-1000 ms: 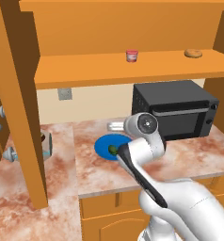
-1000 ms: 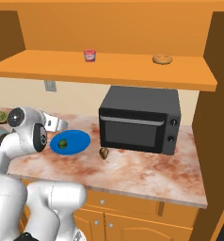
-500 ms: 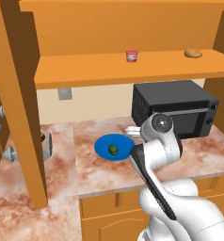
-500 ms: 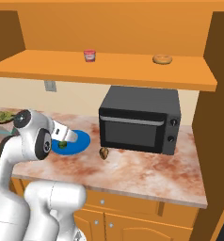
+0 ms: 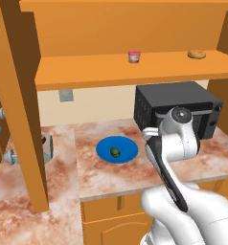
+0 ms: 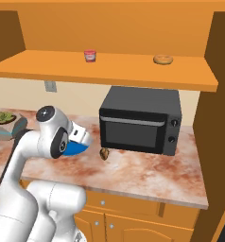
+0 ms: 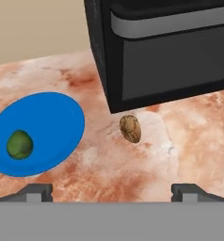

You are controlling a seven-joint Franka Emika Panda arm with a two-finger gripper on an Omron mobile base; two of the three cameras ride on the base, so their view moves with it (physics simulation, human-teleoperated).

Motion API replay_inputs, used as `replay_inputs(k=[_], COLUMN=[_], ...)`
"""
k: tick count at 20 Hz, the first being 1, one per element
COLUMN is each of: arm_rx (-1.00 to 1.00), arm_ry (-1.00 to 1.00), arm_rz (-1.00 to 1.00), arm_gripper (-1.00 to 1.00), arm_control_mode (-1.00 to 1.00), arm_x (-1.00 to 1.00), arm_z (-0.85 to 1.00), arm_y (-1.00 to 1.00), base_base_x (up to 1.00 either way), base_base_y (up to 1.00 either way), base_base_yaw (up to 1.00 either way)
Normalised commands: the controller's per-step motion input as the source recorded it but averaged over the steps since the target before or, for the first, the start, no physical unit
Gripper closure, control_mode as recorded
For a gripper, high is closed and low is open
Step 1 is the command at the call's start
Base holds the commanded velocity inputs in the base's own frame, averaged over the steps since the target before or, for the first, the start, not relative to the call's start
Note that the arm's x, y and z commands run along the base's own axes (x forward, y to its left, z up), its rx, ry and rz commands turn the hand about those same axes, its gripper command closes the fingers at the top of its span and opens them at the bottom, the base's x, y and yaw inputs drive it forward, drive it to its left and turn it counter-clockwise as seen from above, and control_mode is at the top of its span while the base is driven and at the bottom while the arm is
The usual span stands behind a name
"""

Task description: Pick the avocado and bread from the counter and place them on the plate. Then pick the jam from the cabinet and place it next to the plate. Lastly close the cabinet door.

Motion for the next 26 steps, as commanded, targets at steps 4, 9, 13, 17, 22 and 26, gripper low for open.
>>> replay_inputs(k=[4,9,13,17,22,26], arm_rx=[0.00,0.00,0.00,0.00,0.00,0.00], arm_ry=[0.02,0.05,0.11,0.11,0.11,0.14], arm_rz=[0.05,0.08,0.08,0.09,0.02,0.00], arm_gripper=[-1.00,-1.00,-1.00,-1.00,-1.00,-1.00], arm_control_mode=[-1.00,-1.00,-1.00,-1.00,-1.00,-1.00], arm_x=[0.00,0.10,0.25,0.33,0.31,0.32], arm_z=[-0.31,-0.43,-0.33,-0.28,-0.20,-0.14], arm_y=[-0.39,-0.18,-0.01,-0.06,-0.19,-0.20], base_base_x=[0.00,0.00,0.00,0.00,0.00,0.00], base_base_y=[0.00,0.00,0.00,0.00,0.00,0.00], base_base_yaw=[0.00,0.00,0.00,0.00,0.00,0.00])
